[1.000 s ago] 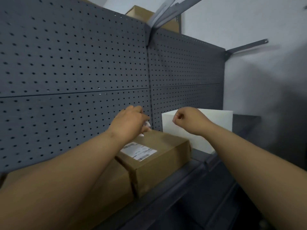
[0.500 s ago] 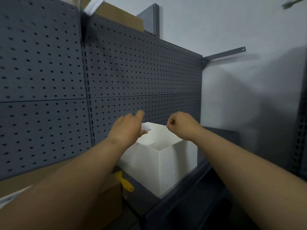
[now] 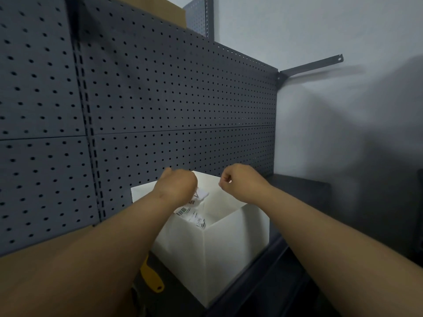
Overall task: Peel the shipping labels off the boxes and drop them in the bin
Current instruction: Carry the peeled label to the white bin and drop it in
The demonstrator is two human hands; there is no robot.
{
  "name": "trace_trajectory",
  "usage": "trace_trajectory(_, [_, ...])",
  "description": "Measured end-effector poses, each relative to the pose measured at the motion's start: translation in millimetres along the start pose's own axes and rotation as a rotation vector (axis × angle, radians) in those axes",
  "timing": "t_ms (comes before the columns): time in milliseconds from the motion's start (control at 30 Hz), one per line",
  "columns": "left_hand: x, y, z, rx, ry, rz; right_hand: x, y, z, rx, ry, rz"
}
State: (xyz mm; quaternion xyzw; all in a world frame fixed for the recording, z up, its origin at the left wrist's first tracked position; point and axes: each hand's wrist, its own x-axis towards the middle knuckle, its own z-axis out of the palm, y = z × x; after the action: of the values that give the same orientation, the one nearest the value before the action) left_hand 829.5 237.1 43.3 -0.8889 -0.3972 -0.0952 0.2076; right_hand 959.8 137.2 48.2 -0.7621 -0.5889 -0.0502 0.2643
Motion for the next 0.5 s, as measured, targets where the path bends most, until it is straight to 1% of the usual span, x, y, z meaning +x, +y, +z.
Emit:
trace_trajectory(67, [5, 0, 2, -0.058, -0.018, 0.001, 4, 1, 2, -0.003, -0.007, -0.001])
trace_trajectory(133, [8, -1, 3, -0.115, 0.004, 0.013, 7, 1, 4, -0.012, -0.011, -0.002])
trace_trajectory(233, [10, -2, 3, -0.097, 0.029, 0.016, 11, 3, 6, -0.019, -0.019, -0.008])
trace_trajectory(367, [16, -4, 4, -0.090, -0.025, 0.003, 14, 5, 5, -0.022, -0.014, -0.013])
trace_trajectory(500, [15, -6, 5, -0.112, -0.011, 0.011, 13, 5, 4, -0.015, -0.018, -0.013])
